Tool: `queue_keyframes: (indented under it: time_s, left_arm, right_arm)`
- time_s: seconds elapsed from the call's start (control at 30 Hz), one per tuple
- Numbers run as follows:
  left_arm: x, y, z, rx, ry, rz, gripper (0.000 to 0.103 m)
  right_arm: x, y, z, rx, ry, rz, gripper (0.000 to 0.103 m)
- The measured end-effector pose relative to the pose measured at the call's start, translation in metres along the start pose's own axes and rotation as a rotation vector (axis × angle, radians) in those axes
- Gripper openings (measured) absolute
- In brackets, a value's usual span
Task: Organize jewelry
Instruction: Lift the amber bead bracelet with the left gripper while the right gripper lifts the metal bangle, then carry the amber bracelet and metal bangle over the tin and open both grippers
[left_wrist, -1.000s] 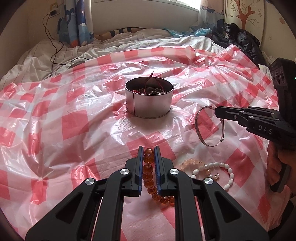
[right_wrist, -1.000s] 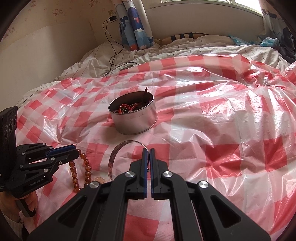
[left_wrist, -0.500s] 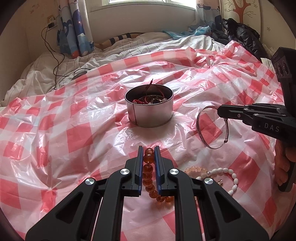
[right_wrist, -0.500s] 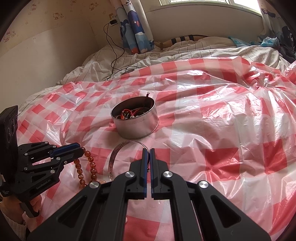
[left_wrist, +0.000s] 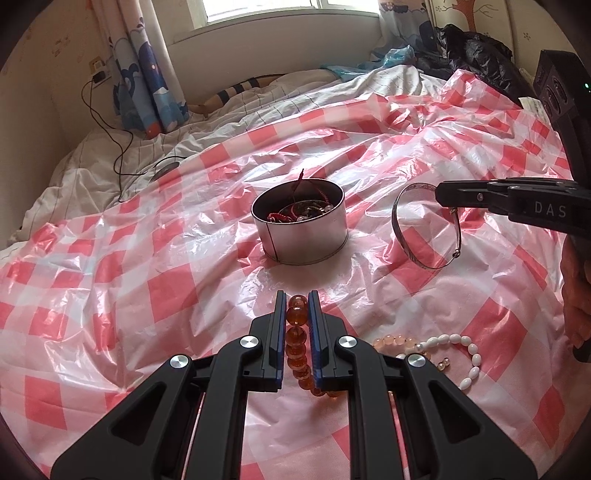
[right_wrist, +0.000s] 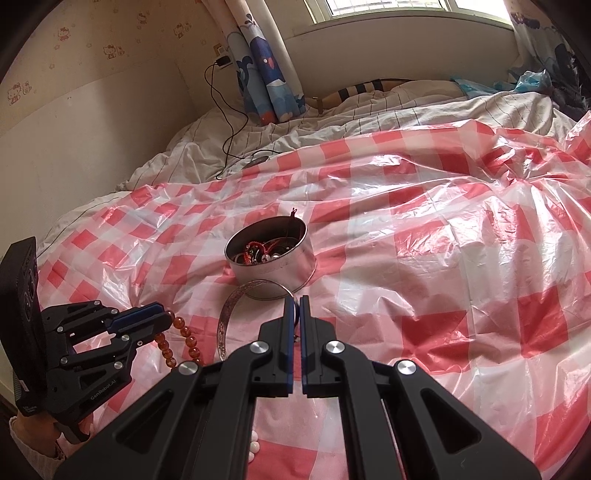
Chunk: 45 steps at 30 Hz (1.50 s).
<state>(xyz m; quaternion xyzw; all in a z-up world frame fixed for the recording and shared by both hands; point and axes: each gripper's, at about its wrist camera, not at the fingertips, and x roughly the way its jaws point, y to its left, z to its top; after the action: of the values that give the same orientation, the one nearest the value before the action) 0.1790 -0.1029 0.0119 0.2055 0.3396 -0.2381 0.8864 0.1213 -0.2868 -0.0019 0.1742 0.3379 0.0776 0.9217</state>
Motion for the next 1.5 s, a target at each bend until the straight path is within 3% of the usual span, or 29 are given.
queue_keyframes:
  time_s: [0.63,0.9,1.1,1.33,1.5]
  left_arm:
    - [-0.002,-0.005,0.007,0.042,-0.020,0.031,0.010]
    - [-0.019,0.023,0.031,-0.103,-0.077,-0.121,0.010]
    - [-0.018,0.038,0.067,-0.155,-0.116,-0.184,0.010]
    - [0.017,0.048,0.109,-0.237,-0.147,-0.290,0.010]
    - [0.060,0.052,0.121,-0.306,-0.108,-0.320,0.010]
  right_arm:
    - [0.027,-0.016,0.032,0.037,-0.007,0.009,0.004]
    - [0.018,-0.026,0.038,0.072,-0.049,-0.008,0.005]
    - [0.014,-0.027,0.040,0.079,-0.063,-0.013,0.005]
    - [0.012,-0.031,0.041,0.095,-0.069,-0.011,0.005]
    - [0.014,-0.033,0.041,0.100,-0.066,-0.012,0.005]
